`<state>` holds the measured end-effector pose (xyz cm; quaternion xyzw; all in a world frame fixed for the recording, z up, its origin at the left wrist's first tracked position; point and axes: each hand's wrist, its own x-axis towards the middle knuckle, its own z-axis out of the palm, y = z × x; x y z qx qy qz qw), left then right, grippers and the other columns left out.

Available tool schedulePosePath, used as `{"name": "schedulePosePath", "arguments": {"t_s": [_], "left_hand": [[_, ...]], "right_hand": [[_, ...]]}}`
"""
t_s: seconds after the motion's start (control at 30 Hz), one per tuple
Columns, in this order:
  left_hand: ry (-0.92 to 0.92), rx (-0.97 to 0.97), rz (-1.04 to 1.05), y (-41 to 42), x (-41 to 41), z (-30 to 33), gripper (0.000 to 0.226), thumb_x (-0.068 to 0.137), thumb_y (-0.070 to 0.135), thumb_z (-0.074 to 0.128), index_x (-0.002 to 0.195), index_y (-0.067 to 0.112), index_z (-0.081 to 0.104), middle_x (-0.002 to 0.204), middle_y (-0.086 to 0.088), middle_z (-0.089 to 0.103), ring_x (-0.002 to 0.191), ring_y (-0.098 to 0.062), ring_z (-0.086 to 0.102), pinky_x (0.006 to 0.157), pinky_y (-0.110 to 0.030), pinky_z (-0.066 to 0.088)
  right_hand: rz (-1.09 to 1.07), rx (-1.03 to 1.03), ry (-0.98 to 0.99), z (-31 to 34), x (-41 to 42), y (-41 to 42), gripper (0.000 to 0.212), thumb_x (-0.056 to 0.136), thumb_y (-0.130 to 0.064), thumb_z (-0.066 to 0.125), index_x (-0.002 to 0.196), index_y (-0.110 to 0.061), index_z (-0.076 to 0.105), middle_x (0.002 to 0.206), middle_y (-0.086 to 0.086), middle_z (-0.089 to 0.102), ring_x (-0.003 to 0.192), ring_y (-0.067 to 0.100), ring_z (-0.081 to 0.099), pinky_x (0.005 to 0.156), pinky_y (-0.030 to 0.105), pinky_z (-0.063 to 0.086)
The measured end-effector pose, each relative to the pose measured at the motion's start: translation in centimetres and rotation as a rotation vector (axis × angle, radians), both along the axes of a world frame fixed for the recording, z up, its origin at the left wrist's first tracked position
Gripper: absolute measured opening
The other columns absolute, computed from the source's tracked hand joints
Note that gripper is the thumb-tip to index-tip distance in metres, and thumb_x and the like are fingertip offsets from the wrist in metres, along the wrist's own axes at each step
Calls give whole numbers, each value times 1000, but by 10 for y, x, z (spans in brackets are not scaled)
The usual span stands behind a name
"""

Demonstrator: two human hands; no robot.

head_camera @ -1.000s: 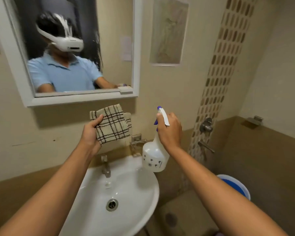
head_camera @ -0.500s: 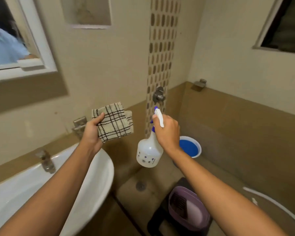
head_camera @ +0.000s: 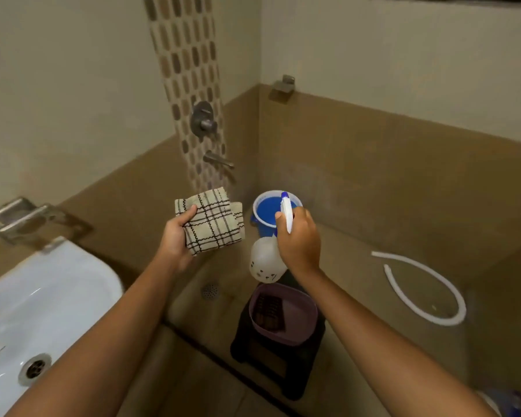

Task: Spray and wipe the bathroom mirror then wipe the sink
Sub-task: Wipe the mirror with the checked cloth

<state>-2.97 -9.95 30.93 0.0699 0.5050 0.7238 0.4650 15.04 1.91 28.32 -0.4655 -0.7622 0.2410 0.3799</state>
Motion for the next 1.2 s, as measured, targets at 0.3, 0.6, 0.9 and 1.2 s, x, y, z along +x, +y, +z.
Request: {"name": "schedulePosePath", "arguments": {"t_s": [0.3, 0.6, 0.9, 1.2], "left_hand": [[-34, -136, -186, 57, 22, -68, 31, 99, 26, 47, 116, 9, 66, 110, -12, 74, 95, -26, 73, 74, -40, 62], [-126, -288, -393, 92, 10, -147, 34, 100, 28, 47, 103, 14, 77, 114, -10, 73, 101, -26, 71, 82, -42, 60], [-187, -413, -472, 99, -2, -220, 30, 99, 27, 49, 103, 12, 75, 103, -7, 76, 92, -23, 74, 67, -37, 62], [-213, -477, -508, 94, 4, -265, 32, 99, 27, 49, 96, 14, 78, 102, -8, 76, 91, -25, 74, 71, -42, 62]], "right_hand": [[-171, -200, -83, -69, 51, 17, 25, 96, -34, 54, 99, -9, 55, 92, 6, 58, 75, 18, 54, 62, 29, 39], [-357, -450, -235, -157, 59, 11, 27, 94, -28, 58, 107, -4, 58, 101, 14, 63, 86, 28, 63, 67, 32, 48], [-464, -598, -394, -230, 58, 8, 30, 96, -28, 55, 112, -3, 54, 109, 17, 60, 93, 33, 64, 77, 39, 52], [-453, -637, -450, -288, 60, 18, 37, 96, -29, 56, 123, -4, 51, 113, 14, 59, 94, 24, 62, 71, 23, 42]]}}
